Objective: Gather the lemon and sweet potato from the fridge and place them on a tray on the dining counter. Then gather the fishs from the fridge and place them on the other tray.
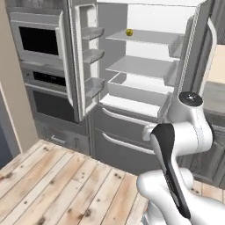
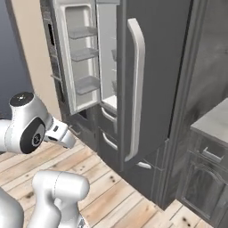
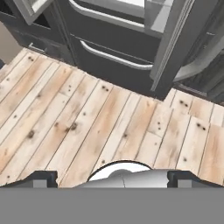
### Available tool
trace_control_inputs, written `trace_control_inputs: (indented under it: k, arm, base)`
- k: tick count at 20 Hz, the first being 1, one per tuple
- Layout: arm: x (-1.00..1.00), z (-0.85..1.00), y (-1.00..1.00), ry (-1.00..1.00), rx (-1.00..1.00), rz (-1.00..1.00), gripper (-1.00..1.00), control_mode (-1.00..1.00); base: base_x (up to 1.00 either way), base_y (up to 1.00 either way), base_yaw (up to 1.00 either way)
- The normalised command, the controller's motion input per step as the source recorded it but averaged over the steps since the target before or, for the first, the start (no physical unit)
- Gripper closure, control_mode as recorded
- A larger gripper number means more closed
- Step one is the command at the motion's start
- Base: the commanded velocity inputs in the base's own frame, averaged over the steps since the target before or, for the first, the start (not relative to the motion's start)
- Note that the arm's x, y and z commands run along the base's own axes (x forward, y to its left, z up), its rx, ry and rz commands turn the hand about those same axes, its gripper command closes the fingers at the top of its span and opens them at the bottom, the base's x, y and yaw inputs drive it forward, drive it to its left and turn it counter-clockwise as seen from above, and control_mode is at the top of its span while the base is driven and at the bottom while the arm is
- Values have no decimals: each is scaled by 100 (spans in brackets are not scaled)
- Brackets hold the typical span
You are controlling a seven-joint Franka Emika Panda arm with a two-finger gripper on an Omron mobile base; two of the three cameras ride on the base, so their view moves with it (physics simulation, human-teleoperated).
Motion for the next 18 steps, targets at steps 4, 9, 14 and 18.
trace_control_inputs:
  k: [4, 9, 14, 18]
  arm:
    - [0, 0, 0, 0, 0, 0, -100, 100]
    - [0, 0, 0, 0, 0, 0, -100, 100]
    - [0, 0, 0, 0, 0, 0, -100, 100]
    - [0, 0, 0, 0, 0, 0, -100, 100]
  base:
    - [44, 63, -39]
    - [42, 47, -39]
    - [41, 43, -39]
    - [42, 35, -38]
